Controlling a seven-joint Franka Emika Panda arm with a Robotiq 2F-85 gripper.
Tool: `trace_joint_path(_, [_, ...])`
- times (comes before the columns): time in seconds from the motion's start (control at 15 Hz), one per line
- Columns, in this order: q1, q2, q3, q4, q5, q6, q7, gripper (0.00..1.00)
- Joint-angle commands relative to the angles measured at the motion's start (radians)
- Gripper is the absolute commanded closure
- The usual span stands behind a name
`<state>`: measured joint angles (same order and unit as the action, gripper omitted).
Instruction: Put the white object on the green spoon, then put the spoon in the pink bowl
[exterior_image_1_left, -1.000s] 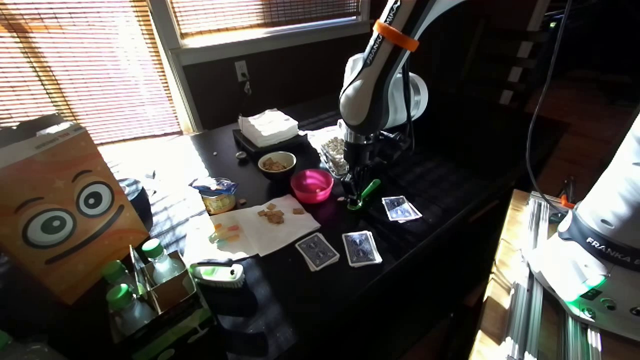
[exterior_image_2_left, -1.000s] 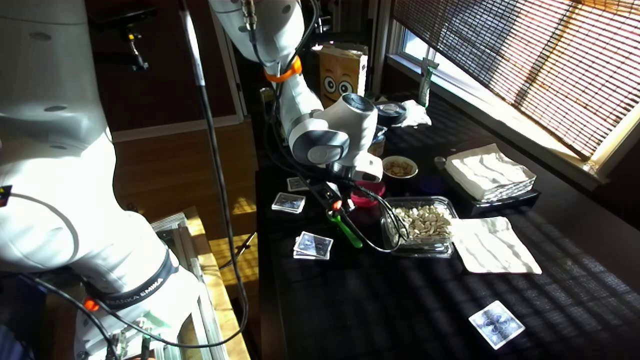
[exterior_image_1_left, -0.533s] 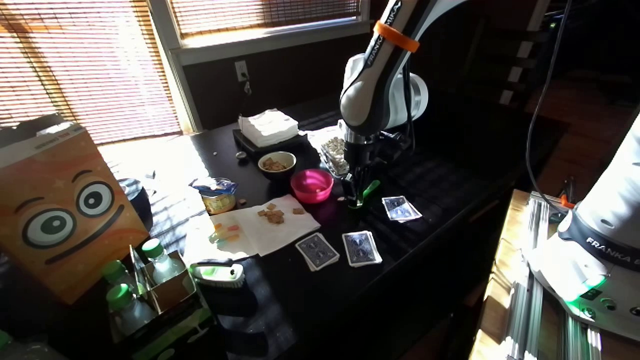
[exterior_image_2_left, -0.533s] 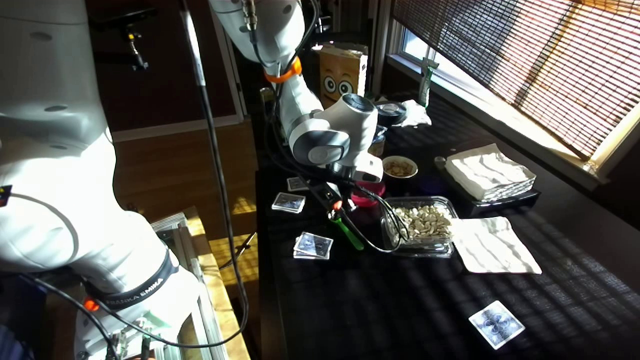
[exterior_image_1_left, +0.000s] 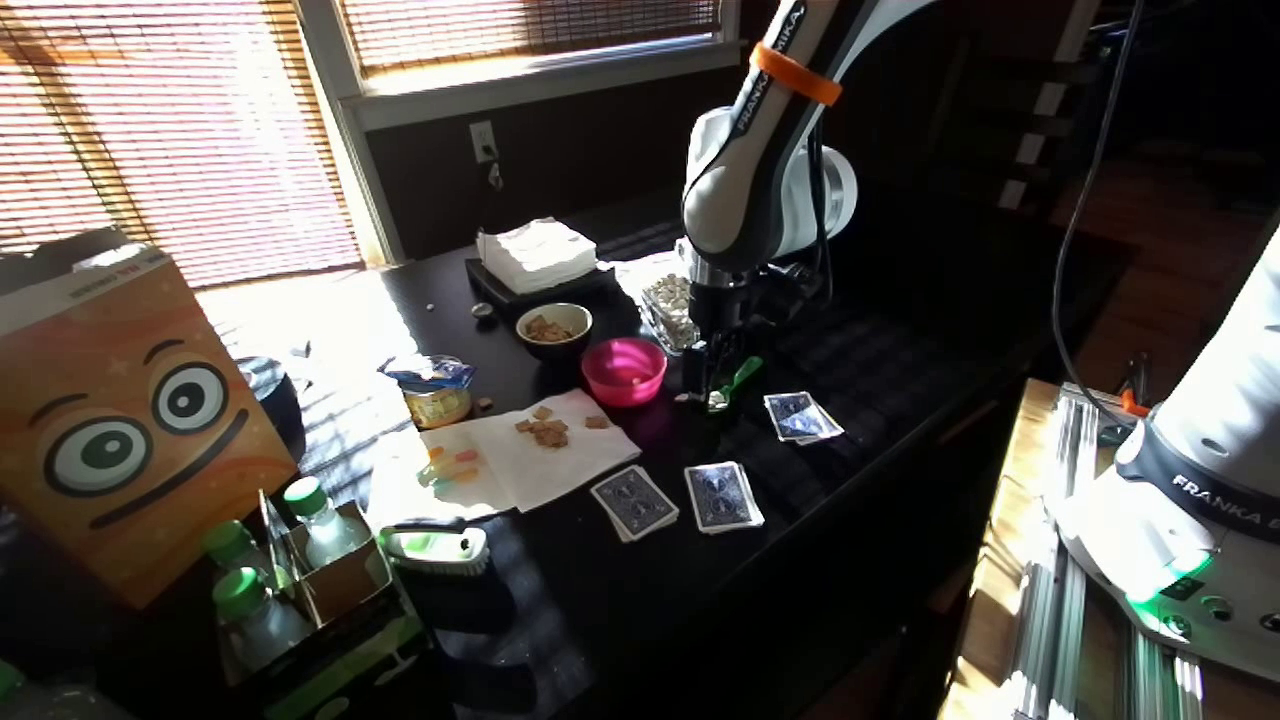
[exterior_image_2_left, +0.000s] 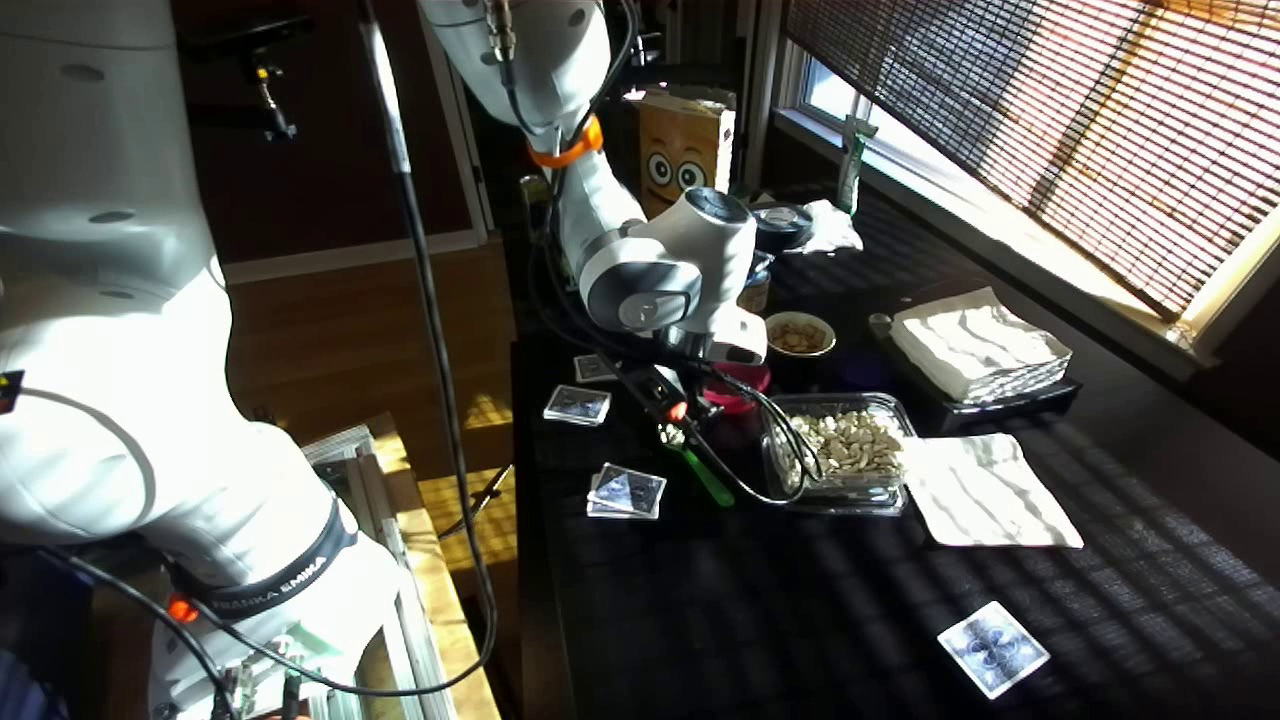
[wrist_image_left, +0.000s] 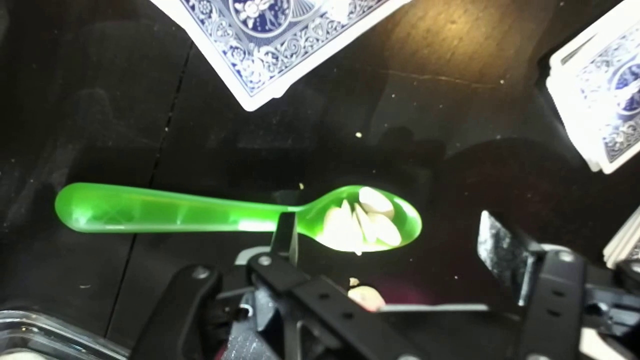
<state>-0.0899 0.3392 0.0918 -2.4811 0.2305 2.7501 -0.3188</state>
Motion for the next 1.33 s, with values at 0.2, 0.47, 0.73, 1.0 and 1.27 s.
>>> trace_joint_path(0.2, [-0.036,-0.039,0.041,-0.011,0.041,-0.021,0.019,0.00])
trace_joint_path(0.47, [-0.005,-0.104,-0.013,-0.039,0.050,-0.088,0.231,0.00])
trace_joint_path(0.73, [0.025,-0.132,-0.074,-0.043,0.024,-0.124,0.444,0.00])
trace_joint_path(1.0, [0.034,-0.103,-0.105,-0.017,0.056,-0.162,0.612,0.00])
trace_joint_path(1.27, [0.045,-0.083,-0.127,-0.006,0.089,-0.168,0.780,0.00])
